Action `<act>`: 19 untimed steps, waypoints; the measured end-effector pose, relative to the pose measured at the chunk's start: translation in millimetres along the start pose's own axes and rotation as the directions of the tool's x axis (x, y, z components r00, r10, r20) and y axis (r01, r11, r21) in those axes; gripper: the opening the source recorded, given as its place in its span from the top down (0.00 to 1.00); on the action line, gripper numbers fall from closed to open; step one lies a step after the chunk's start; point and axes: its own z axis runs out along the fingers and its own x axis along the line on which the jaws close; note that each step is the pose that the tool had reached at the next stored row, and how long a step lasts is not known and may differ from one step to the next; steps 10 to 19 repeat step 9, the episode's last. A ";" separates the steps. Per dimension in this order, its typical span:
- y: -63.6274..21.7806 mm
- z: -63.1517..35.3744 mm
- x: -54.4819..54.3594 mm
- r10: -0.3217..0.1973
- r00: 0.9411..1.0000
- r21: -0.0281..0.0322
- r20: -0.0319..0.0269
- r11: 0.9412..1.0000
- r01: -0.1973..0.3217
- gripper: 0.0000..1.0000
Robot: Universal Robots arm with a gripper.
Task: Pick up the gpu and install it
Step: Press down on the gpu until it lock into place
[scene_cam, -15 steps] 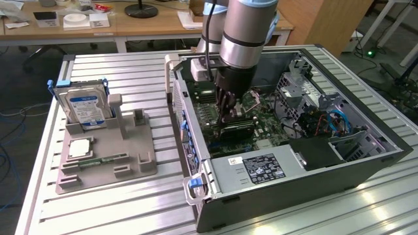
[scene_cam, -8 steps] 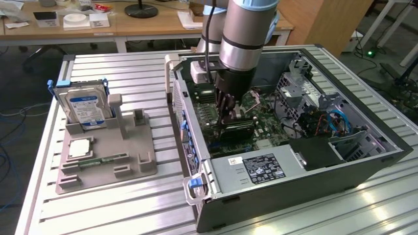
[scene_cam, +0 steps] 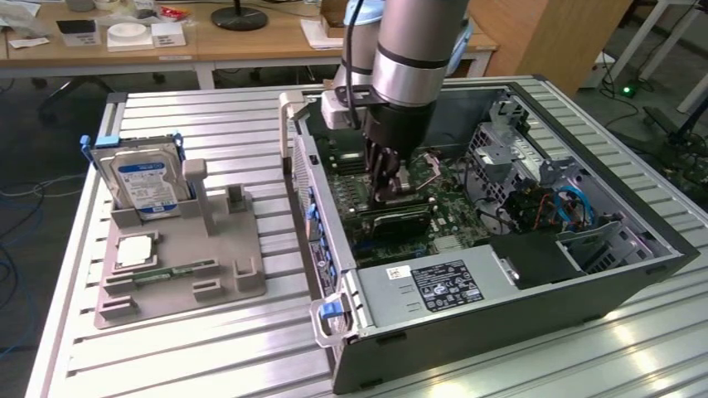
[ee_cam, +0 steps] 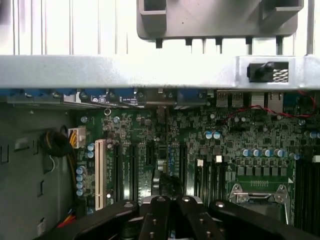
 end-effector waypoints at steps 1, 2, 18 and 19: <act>0.7 0.0 0.0 0.000 1.000 0.001 0.000 1.000 0.000 0.89; 0.8 0.0 0.0 0.000 1.000 0.001 0.000 1.000 0.000 0.89; 1.0 -0.1 0.0 0.000 1.000 0.002 0.000 1.000 0.000 0.89; 1.0 -0.1 0.0 0.000 1.000 0.002 0.000 1.000 0.000 0.89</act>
